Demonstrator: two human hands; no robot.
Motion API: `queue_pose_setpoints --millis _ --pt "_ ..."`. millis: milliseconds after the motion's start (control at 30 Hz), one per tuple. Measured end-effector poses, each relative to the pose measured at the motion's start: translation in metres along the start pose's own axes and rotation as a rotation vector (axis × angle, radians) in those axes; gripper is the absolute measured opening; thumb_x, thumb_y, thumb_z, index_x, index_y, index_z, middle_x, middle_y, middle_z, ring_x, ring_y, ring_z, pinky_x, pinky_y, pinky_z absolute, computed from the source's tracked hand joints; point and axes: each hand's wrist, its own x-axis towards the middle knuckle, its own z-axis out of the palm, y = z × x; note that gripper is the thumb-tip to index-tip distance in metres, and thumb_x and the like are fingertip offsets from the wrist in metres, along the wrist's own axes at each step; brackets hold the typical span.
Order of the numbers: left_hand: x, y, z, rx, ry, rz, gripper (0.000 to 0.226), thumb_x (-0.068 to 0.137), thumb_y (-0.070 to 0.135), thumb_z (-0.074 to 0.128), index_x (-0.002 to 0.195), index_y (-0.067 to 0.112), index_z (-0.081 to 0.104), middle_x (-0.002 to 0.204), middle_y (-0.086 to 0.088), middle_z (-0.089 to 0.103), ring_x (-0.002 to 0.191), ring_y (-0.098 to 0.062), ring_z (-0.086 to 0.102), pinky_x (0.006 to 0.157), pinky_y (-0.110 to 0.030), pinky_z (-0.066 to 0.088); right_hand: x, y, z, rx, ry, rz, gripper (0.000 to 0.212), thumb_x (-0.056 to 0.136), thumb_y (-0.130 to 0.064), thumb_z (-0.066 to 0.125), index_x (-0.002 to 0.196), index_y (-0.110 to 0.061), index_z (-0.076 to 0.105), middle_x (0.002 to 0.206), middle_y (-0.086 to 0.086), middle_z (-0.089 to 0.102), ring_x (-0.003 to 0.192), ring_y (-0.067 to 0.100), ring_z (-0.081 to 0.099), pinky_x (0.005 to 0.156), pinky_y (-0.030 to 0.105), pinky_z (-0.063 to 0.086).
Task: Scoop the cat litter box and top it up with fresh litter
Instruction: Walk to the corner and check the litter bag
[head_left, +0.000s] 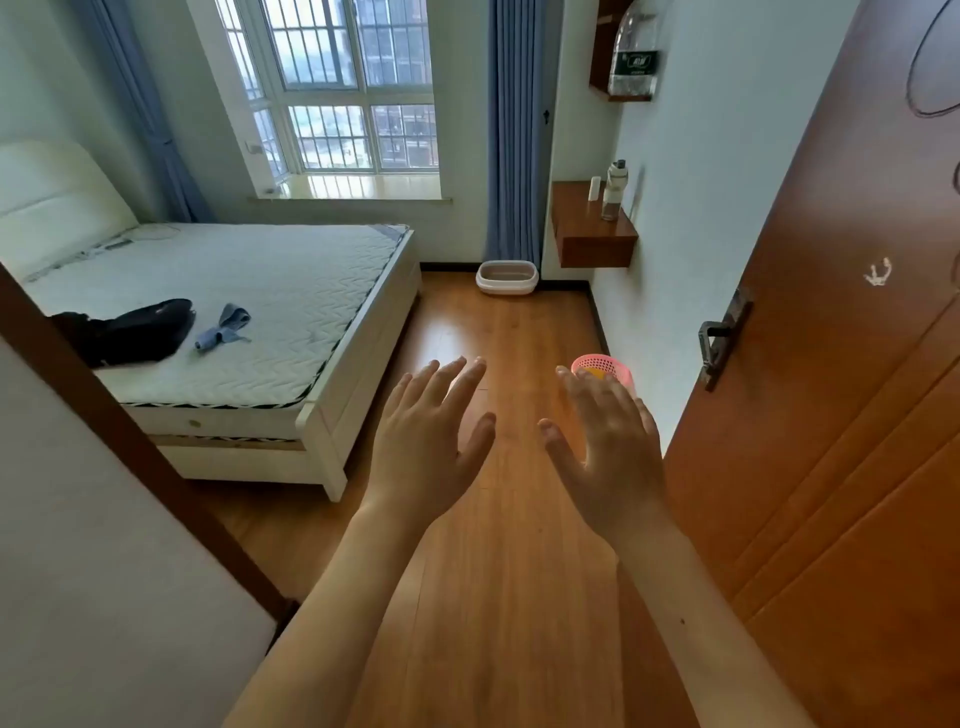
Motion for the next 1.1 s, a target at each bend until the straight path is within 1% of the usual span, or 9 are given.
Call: queue_pose_setpoints --millis 167,300,400,500,700,867,933,1033,1100 --pt "0.027 -0.031 0.017 -0.02 -0.007 -0.025 0.06 0.094 0.054 0.029 0.146 0.027 0.04 0.148 0.002 0.045 0.141 -0.021 0.034 0.112 -0.049 0.034 0.035 0.004 0.027 0.006 0.009 0.038 0.063 0.091 -0.063 0.027 0.144 -0.032 0.038 0.149 -0.003 0.041 0.14 0.022 0.034 0.113 0.054 0.026" --pt "0.065 -0.065 0.029 -0.041 0.005 0.001 0.061 0.093 0.055 0.028 0.145 0.026 0.043 0.147 0.001 0.047 0.14 -0.022 0.036 0.111 -0.05 0.035 0.077 0.003 0.061 -0.016 0.036 0.033 0.061 0.091 -0.063 0.029 0.144 -0.033 0.038 0.149 -0.004 0.04 0.14 0.021 0.035 0.112 0.054 0.028" --pt "0.102 -0.095 0.032 -0.049 0.019 0.013 0.063 0.092 0.055 0.027 0.145 0.026 0.043 0.147 0.001 0.048 0.14 -0.021 0.038 0.111 -0.049 0.036 0.114 -0.003 0.086 -0.022 0.042 0.043 0.06 0.091 -0.064 0.031 0.144 -0.035 0.037 0.15 -0.006 0.039 0.141 0.02 0.033 0.114 0.052 0.024" --pt "0.143 -0.125 0.031 -0.047 0.019 0.027 0.064 0.092 0.056 0.026 0.146 0.026 0.041 0.148 0.003 0.045 0.14 -0.019 0.036 0.113 -0.047 0.034 0.156 -0.011 0.105 -0.05 0.07 0.052 0.059 0.092 -0.062 0.034 0.144 -0.035 0.037 0.15 -0.006 0.039 0.14 0.02 0.034 0.113 0.048 0.022" --pt "0.209 -0.174 0.039 -0.061 0.01 0.045 0.063 0.091 0.056 0.029 0.148 0.029 0.038 0.15 0.005 0.042 0.142 -0.017 0.033 0.115 -0.046 0.031 0.227 -0.02 0.138 -0.059 0.103 0.074 0.056 0.092 -0.059 0.036 0.142 -0.034 0.039 0.147 -0.004 0.044 0.137 0.021 0.039 0.11 0.051 0.028" --pt "0.242 -0.195 0.057 -0.075 -0.034 0.049 0.068 0.089 0.059 0.026 0.148 0.029 0.036 0.152 0.006 0.04 0.143 -0.016 0.029 0.117 -0.044 0.027 0.26 -0.008 0.161 -0.103 0.034 0.114 0.058 0.092 -0.062 0.031 0.144 -0.036 0.034 0.15 -0.006 0.039 0.141 0.019 0.032 0.113 0.049 0.024" --pt "0.26 -0.199 0.068 -0.078 -0.039 0.054 0.068 0.089 0.06 0.026 0.148 0.029 0.037 0.151 0.005 0.041 0.143 -0.017 0.03 0.117 -0.045 0.027 0.274 0.001 0.168 -0.104 0.027 0.121 0.057 0.093 -0.061 0.033 0.144 -0.037 0.033 0.151 -0.007 0.038 0.141 0.017 0.031 0.113 0.048 0.023" --pt "0.291 -0.203 0.09 -0.082 -0.03 0.068 0.065 0.09 0.059 0.029 0.147 0.028 0.04 0.149 0.004 0.045 0.141 -0.018 0.034 0.116 -0.046 0.03 0.297 0.018 0.178 -0.097 0.031 0.139 0.056 0.093 -0.06 0.037 0.144 -0.037 0.033 0.15 -0.008 0.038 0.14 0.017 0.033 0.114 0.049 0.026" --pt "0.312 -0.203 0.108 -0.074 -0.041 0.082 0.065 0.091 0.059 0.028 0.147 0.028 0.04 0.149 0.004 0.044 0.141 -0.017 0.034 0.118 -0.043 0.026 0.315 0.033 0.183 -0.084 0.04 0.151 0.058 0.092 -0.062 0.036 0.143 -0.037 0.035 0.149 -0.008 0.04 0.139 0.018 0.035 0.112 0.051 0.029"
